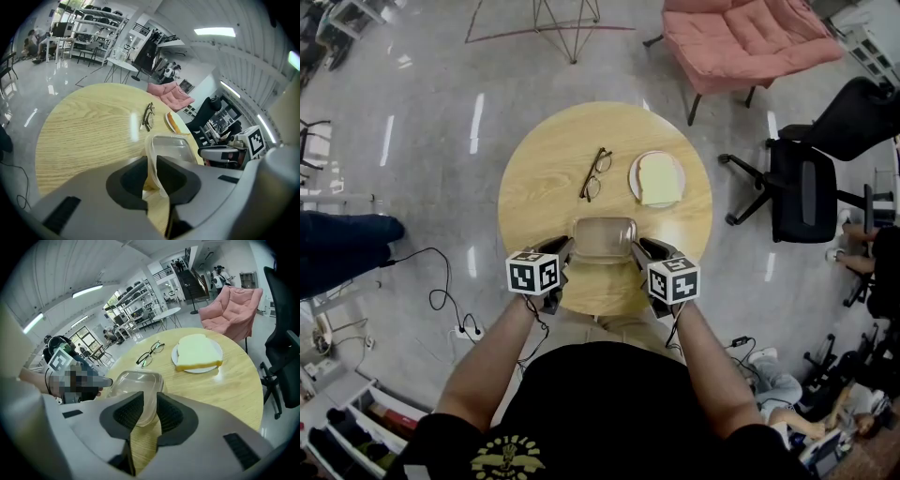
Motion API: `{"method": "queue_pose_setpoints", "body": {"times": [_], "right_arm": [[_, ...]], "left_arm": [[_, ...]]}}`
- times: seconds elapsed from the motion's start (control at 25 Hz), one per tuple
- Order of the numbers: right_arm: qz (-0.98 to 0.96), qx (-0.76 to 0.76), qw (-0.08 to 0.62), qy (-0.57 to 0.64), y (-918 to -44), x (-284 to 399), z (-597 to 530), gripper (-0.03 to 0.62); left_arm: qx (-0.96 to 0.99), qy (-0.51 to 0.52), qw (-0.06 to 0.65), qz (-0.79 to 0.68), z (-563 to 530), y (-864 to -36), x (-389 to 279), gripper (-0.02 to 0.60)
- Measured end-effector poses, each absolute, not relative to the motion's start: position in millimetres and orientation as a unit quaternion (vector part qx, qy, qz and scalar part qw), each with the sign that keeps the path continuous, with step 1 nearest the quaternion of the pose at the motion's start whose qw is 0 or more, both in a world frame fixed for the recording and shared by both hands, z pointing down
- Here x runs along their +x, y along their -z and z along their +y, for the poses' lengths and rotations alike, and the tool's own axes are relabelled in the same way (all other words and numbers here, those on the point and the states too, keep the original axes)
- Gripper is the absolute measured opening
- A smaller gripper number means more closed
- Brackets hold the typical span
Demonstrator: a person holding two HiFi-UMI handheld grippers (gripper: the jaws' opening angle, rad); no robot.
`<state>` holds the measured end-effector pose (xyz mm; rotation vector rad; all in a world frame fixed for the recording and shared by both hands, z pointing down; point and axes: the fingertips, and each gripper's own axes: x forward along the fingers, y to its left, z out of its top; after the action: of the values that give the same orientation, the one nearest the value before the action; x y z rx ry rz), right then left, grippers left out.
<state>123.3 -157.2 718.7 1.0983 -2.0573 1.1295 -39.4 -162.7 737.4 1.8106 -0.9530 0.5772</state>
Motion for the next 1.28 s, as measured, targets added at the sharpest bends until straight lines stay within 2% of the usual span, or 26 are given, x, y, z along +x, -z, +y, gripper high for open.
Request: {"method": "queue_pose_setpoints", "body": {"times": [0.68,1.0,1.28], "right_arm": [[-0.75,0.407,0.262,-0.45,-733,125,-158,0.112],[-0.75,0.412,0.288,-0.429,-732,124,-157,0.038],[-0.742,0.431,0.284,-0.428,-728,129,-155,0.02]], "left_arm": [[0.745,-0.202,0.507,-0.383,-162,-741,-39,0.075],[0.751,-0.209,0.5,-0.378,-163,-738,-37,0.066],[0.76,-0.21,0.489,-0.372,-160,-730,-36,0.054]]}}
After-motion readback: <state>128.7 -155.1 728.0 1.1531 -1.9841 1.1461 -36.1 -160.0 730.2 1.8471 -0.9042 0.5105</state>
